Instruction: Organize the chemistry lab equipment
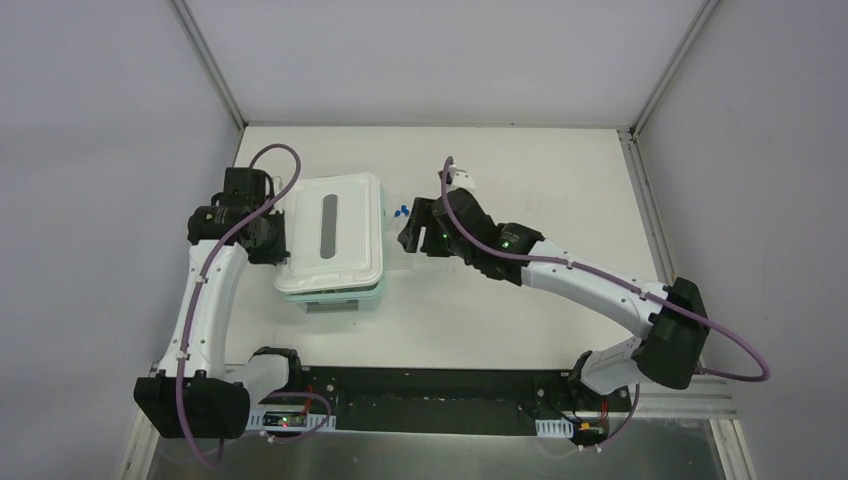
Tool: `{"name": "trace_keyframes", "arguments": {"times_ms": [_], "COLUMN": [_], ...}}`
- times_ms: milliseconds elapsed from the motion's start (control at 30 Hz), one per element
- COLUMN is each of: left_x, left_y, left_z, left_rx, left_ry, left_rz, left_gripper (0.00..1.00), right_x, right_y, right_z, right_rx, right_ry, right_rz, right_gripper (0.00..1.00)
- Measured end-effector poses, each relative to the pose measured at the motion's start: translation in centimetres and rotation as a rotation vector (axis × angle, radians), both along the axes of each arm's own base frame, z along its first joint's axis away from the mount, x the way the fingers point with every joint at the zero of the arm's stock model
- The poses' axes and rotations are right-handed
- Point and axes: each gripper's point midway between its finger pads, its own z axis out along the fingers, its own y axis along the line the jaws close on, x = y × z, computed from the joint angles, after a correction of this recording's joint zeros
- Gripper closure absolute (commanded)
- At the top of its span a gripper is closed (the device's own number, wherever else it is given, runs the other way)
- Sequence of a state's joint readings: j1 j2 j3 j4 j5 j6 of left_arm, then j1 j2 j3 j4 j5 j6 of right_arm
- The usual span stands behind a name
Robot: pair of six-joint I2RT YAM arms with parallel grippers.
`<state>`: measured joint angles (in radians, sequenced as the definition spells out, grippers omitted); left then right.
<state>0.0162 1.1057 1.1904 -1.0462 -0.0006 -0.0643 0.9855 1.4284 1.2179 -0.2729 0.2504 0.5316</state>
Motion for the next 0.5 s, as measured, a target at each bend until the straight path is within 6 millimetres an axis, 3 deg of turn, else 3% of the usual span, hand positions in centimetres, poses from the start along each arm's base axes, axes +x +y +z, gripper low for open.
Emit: {"name": "trace_keyframes", "arguments": {"times_ms": [333,500], "left_x": [-0.8,-0.9], "left_y": [0.1,0.2], "left_z": [-0.9,-1.1], "left_rx": [0.059,0.078], "left_ry": [0.023,0.031], "left_rz": [-0.043,-0.050], "left_gripper": [1.00,1.00], "right_x": [0.5,-0.2], "right_y": [3.9,5.4], "right_z": [-0.8,-2.0], "right_rx": [0.022,0.021], "right_ry": [0.012,0.043], "right_rz": [0.028,0.058], "right_gripper": [0.30,0.29]}}
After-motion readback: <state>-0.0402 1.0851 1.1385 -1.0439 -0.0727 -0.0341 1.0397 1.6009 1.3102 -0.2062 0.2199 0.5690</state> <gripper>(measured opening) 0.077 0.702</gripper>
